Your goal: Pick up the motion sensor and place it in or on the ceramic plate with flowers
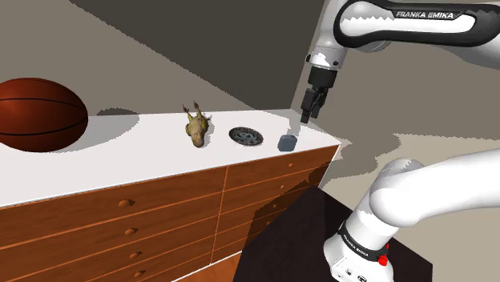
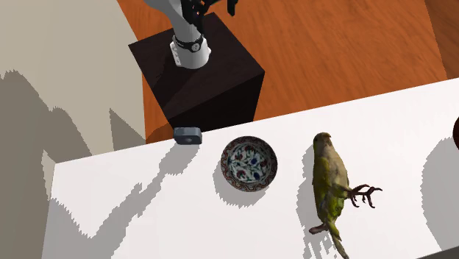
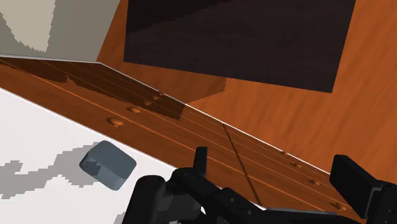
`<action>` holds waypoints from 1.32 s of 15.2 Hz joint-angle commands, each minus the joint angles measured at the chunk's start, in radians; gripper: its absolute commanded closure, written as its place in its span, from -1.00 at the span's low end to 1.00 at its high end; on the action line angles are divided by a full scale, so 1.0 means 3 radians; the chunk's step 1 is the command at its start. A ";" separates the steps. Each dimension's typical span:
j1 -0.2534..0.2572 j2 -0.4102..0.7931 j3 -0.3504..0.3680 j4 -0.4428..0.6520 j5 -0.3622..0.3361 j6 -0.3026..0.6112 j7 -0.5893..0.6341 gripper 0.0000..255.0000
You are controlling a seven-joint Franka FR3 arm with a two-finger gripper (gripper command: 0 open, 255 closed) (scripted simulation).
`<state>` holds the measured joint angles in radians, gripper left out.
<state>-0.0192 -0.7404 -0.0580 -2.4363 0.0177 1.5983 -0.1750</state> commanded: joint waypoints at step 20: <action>-0.0295 0.1899 -0.0591 0.0189 -0.0332 0.1842 -0.0570 -1.00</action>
<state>-0.1040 -0.2123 -0.2259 -2.3938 -0.0835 2.1193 -0.3347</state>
